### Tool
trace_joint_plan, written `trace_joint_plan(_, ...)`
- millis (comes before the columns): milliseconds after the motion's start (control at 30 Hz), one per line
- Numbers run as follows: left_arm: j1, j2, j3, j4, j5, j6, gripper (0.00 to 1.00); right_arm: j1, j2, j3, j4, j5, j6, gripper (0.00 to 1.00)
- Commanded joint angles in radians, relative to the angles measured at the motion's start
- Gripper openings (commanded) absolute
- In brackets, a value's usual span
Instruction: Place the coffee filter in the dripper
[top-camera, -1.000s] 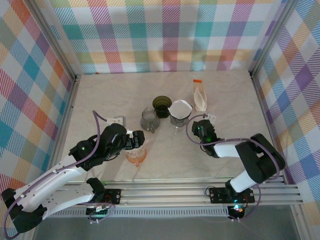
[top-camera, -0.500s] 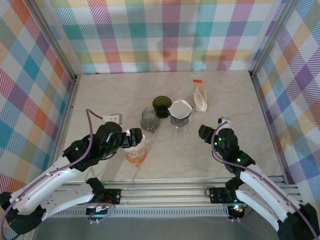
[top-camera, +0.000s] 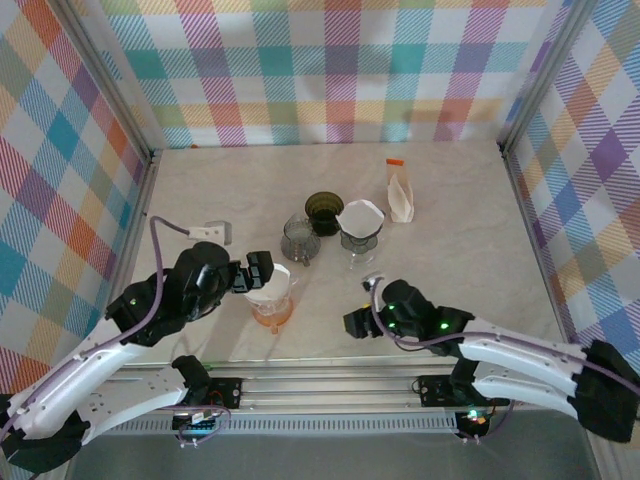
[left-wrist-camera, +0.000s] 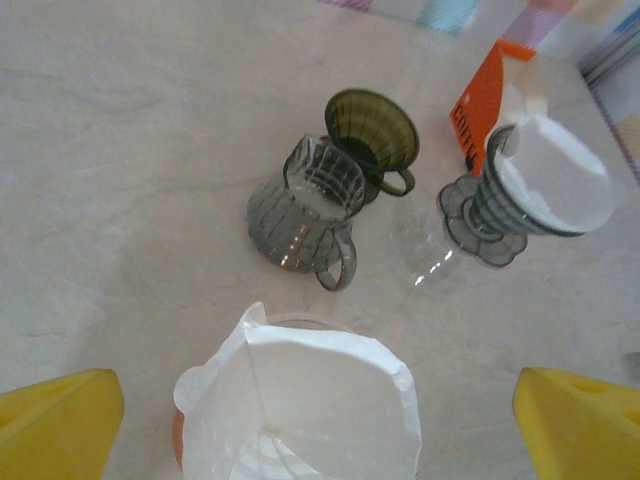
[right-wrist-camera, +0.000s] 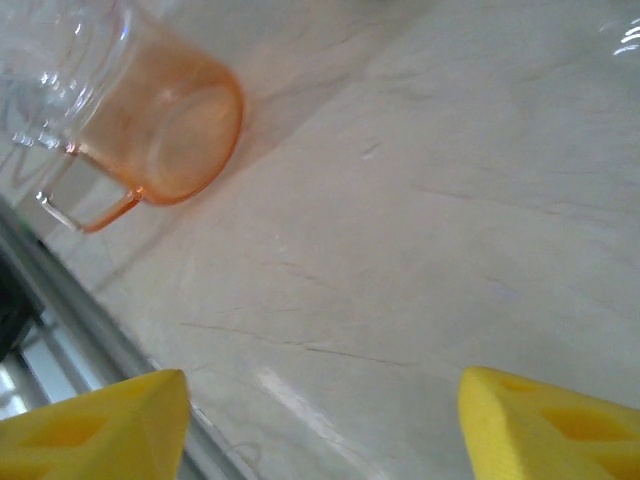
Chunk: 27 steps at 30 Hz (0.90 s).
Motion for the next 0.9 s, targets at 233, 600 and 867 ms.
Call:
trace_joint_plan(233, 0.014, -0.080, 0.028, -0.049, -0.004, 0.013, 1.00, 0.122, 0.503, 0.173, 0.455, 0.109, -0.176, 0.74)
trace_joint_plan(600, 0.014, -0.114, 0.031, -0.076, 0.003, 0.014, 1.00, 0.120, 0.732, 0.249, 0.630, 0.036, -0.209, 0.71)
trace_joint_plan(867, 0.014, -0.125, 0.031, -0.080, -0.007, 0.017, 1.00, 0.121, 0.791, 0.279, 0.677, -0.027, -0.203, 0.71)
